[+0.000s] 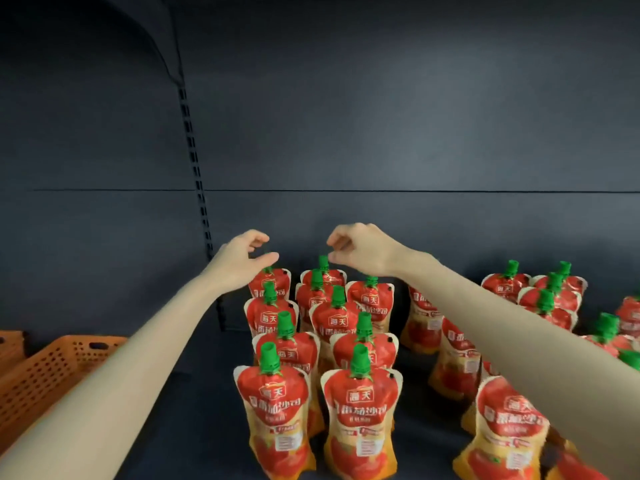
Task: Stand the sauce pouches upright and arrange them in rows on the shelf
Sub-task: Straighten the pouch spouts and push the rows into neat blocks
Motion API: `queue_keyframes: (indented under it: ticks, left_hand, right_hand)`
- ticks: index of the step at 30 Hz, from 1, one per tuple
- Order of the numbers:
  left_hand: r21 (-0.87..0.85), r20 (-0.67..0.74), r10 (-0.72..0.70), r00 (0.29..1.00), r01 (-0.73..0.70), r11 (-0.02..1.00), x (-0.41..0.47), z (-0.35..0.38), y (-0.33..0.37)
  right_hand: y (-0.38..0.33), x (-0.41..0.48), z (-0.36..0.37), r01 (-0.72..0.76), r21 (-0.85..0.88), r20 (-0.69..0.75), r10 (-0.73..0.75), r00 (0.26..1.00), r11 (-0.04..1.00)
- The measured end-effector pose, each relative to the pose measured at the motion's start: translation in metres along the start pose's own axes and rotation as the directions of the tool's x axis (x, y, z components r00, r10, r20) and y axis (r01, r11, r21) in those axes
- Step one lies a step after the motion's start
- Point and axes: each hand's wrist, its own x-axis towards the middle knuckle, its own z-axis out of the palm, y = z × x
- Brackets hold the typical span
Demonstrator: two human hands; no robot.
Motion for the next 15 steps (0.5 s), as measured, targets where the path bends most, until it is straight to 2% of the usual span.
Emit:
queue_keyframes:
  ticks: [4,8,11,15]
  left_hand:
    - [-0.053,0.114,0.003,0.993,0.003,0.999,0.029,0.009,-0.025]
    - [-0.156,0.143,0.017,0.990,0.006,0.988,0.045,0.017,-0.044]
    - [-0.155,0.184,0.028,0.982,0.001,0.988,0.052,0.023,-0.056]
    - [-0.258,0.220,0.070,0.973,-0.011,0.966,0.057,0.029,-0.063]
  right_hand:
    - [0.006,0.032,0.013,-0.108,-0.070,0.050,0.112,0.992,0.992]
    - [0.012,0.049,0.025,-0.174,-0.086,0.145,0.185,0.972,0.981]
    - [0.014,0.056,0.030,-0.207,-0.047,0.192,0.212,0.958,0.977]
    - [0.016,0.064,0.035,-0.202,-0.058,0.221,0.209,0.953,0.978]
